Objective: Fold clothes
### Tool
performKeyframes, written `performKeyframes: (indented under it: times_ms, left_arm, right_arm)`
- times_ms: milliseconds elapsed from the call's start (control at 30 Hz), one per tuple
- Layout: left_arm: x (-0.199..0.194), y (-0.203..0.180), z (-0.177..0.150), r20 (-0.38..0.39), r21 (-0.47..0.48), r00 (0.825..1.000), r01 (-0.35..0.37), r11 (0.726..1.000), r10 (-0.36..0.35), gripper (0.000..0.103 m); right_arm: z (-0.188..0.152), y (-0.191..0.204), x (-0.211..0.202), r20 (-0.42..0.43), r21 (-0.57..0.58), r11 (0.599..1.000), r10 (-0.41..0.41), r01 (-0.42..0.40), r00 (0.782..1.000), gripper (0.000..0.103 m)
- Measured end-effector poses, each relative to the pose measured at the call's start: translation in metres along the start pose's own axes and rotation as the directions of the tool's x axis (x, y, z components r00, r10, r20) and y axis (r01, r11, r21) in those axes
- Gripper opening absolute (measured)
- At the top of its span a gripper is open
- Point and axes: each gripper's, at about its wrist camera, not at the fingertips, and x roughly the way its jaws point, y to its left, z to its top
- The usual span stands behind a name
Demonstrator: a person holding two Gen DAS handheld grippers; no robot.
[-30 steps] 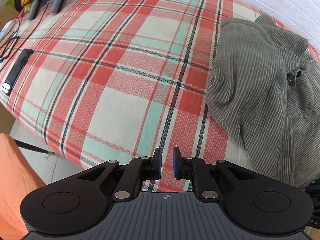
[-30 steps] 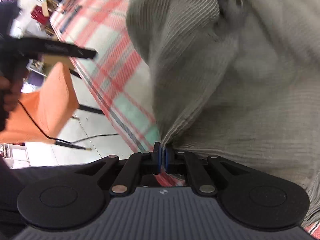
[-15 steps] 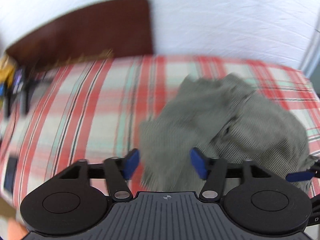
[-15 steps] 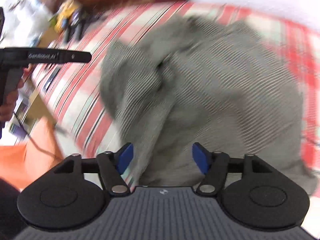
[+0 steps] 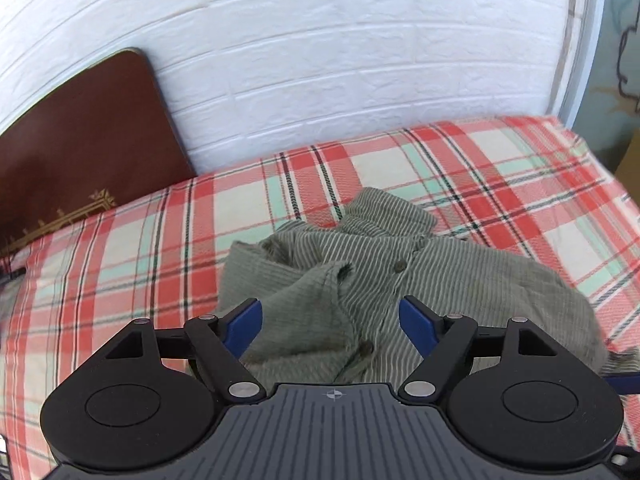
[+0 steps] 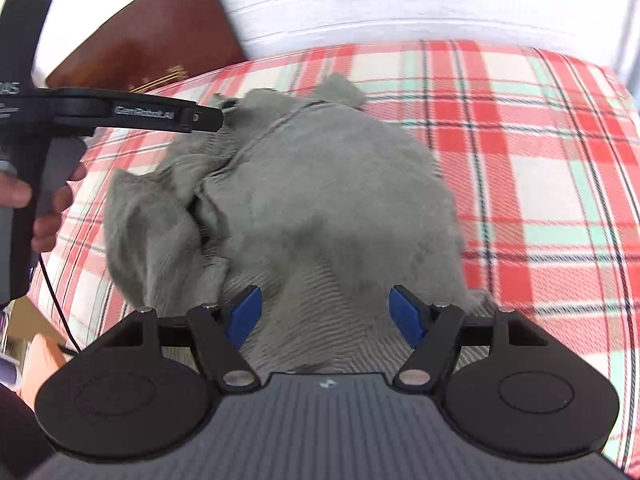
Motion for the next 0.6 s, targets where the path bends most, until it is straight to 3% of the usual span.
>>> performKeyframes:
  times_ms: [133,167,200,267,400,600]
  left_arm:
    - [0.023,-0.001,0.003,-0.042,-0.017,0.999,-0.004,1.0,0.004,0.079]
    - [0.026,0.0,0.003,-0.051,-0.018,0.999,0.001,1.0,-0.002,0.069]
    - [0.029,0.0,0.002,-0.06,-0.015,0.998,0.012,1.0,-0.013,0.039]
    - [0.033,0.004,0.001,-0.082,-0.029,0.996,0.039,0.999,-0.042,0.004]
    - [0.027,0.018,-0.001,-0.068,-0.088,0.997,0.02,0.996,-0.026,0.0]
    - [-0.005,0.071,0.001,0.005,-0.206,0.998,-0.065,0.976,0.067,0.0]
  right_arm:
    - [-0.002,-0.005,0.0,0.01,0.042,0.999,-0.022,0.021,1.0,0.074]
    - [-0.002,-0.006,-0.001,0.011,0.049,0.998,-0.027,0.027,1.0,0.074]
    - [-0.003,-0.007,-0.001,0.012,0.055,0.998,-0.032,0.031,0.999,0.074]
    - [-0.002,-0.009,-0.001,0.011,0.066,0.997,-0.04,0.039,0.999,0.074]
    - [-0.001,-0.008,0.002,0.008,0.072,0.996,-0.047,0.046,0.999,0.074]
    - [0.004,-0.001,0.007,0.011,0.058,0.998,-0.04,0.039,0.999,0.074]
